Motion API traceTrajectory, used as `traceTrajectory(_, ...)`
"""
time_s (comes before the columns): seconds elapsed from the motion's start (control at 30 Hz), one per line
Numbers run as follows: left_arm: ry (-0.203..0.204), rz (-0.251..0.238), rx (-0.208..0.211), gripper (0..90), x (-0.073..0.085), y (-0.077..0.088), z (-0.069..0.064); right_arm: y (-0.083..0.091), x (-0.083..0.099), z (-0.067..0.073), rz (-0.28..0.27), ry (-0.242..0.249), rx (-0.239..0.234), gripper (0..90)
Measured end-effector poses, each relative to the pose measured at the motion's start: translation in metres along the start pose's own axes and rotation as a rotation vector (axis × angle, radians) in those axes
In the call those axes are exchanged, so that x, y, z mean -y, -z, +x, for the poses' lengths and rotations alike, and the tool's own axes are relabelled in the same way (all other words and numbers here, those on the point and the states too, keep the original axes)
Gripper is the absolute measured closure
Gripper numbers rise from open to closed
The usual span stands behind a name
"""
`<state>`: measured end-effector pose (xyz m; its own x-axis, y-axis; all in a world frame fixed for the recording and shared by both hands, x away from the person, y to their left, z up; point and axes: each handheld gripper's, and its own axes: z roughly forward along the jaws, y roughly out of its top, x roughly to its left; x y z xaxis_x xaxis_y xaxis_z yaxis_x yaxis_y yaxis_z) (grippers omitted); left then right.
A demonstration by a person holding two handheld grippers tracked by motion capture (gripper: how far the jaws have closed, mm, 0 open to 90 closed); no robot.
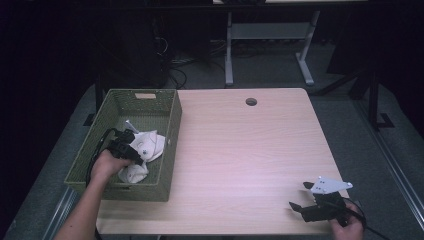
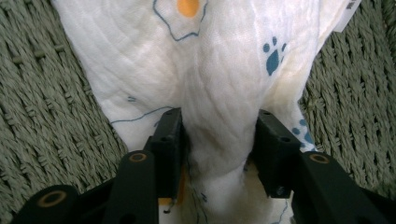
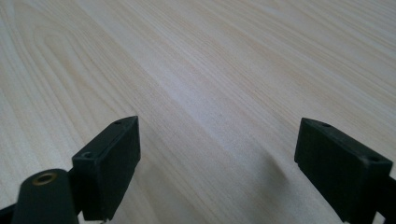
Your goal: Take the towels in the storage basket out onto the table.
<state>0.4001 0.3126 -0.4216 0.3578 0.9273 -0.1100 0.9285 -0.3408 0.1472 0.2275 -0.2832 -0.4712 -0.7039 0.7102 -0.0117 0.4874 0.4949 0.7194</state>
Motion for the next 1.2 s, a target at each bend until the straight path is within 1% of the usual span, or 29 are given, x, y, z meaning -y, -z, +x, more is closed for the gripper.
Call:
traceTrajectory(0.03, -0.002, 0.003, -0.001, 62.0, 0.000, 0.000, -0.001, 0.000, 0.000, 0.000, -0.001, -0.003, 0.001, 14.0)
traceTrajectory(0.07, -0.010, 0.009, -0.011, 62.0, 0.000, 0.001, -0.002, 0.000, 0.000, 0.000, -0.001, -0.003, 0.001, 14.0)
traceTrajectory(0.1, -0.015, 0.014, -0.016, 64.4, -0.001, 0.001, -0.003, -0.001, 0.000, 0.000, 0.000, -0.007, 0.001, 14.0)
traceTrajectory(0.13, -0.035, 0.016, -0.027, 67.6, -0.001, 0.002, -0.005, -0.001, 0.000, 0.000, 0.000, -0.007, 0.001, 14.0)
traceTrajectory(0.2, -0.049, 0.016, -0.038, 72.7, -0.002, 0.003, -0.007, -0.002, 0.000, 0.000, 0.001, -0.004, 0.004, 14.0)
traceTrajectory(0.27, -0.056, 0.013, -0.041, 73.3, -0.002, 0.003, -0.008, -0.002, 0.000, 0.000, 0.001, -0.005, 0.003, 14.0)
traceTrajectory(0.3, -0.053, 0.008, -0.038, 73.8, -0.001, 0.004, -0.007, -0.002, 0.000, 0.000, 0.000, -0.006, 0.003, 14.0)
traceTrajectory(0.33, -0.044, -0.005, -0.029, 74.7, -0.001, 0.006, -0.007, 0.000, 0.000, 0.000, -0.003, -0.006, 0.005, 14.0)
traceTrajectory(0.43, -0.040, -0.013, -0.022, 75.2, 0.000, 0.007, -0.006, 0.001, -0.001, 0.001, -0.018, -0.006, 0.010, 14.0)
traceTrajectory(0.5, -0.031, -0.031, -0.012, 75.7, 0.001, 0.010, -0.004, 0.000, -0.001, 0.001, -0.023, -0.007, 0.008, 14.0)
traceTrajectory(0.53, -0.029, -0.040, -0.011, 75.8, 0.001, 0.012, -0.003, 0.000, -0.002, 0.001, -0.014, 0.003, 0.010, 14.0)
traceTrajectory(0.57, -0.029, -0.042, -0.009, 75.8, 0.001, 0.014, -0.002, -0.001, -0.002, 0.001, -0.011, -0.001, 0.012, 14.0)
traceTrajectory(0.63, -0.018, -0.064, 0.004, 76.1, 0.002, 0.018, -0.001, -0.003, -0.001, 0.001, -0.010, -0.001, 0.009, 14.0)
traceTrajectory(0.67, -0.015, -0.076, 0.008, 76.1, 0.003, 0.020, 0.000, -0.003, -0.001, 0.001, -0.010, -0.001, 0.009, 14.0)
traceTrajectory(0.73, -0.010, -0.101, 0.030, 76.1, 0.004, 0.025, 0.002, -0.003, -0.001, 0.002, -0.009, -0.001, 0.014, 14.0)
traceTrajectory(0.83, -0.004, -0.128, 0.050, 76.1, 0.006, 0.029, 0.003, -0.003, -0.001, 0.002, -0.011, 0.002, 0.015, 14.0)
traceTrajectory(0.93, 0.002, -0.160, 0.065, 76.2, 0.006, 0.033, 0.004, -0.003, -0.001, 0.002, -0.011, -0.008, 0.017, 14.0)
traceTrajectory(1.03, 0.017, -0.191, 0.100, 76.2, 0.006, 0.036, 0.006, -0.003, -0.001, 0.001, -0.011, -0.011, 0.013, 14.0)
traceTrajectory(1.1, 0.020, -0.206, 0.112, 76.1, 0.007, 0.039, 0.007, -0.003, -0.001, 0.001, -0.011, -0.010, 0.013, 14.0)
traceTrajectory(1.2, 0.018, -0.217, 0.113, 76.1, 0.008, 0.043, 0.008, -0.004, -0.001, 0.000, -0.009, -0.010, 0.018, 14.0)
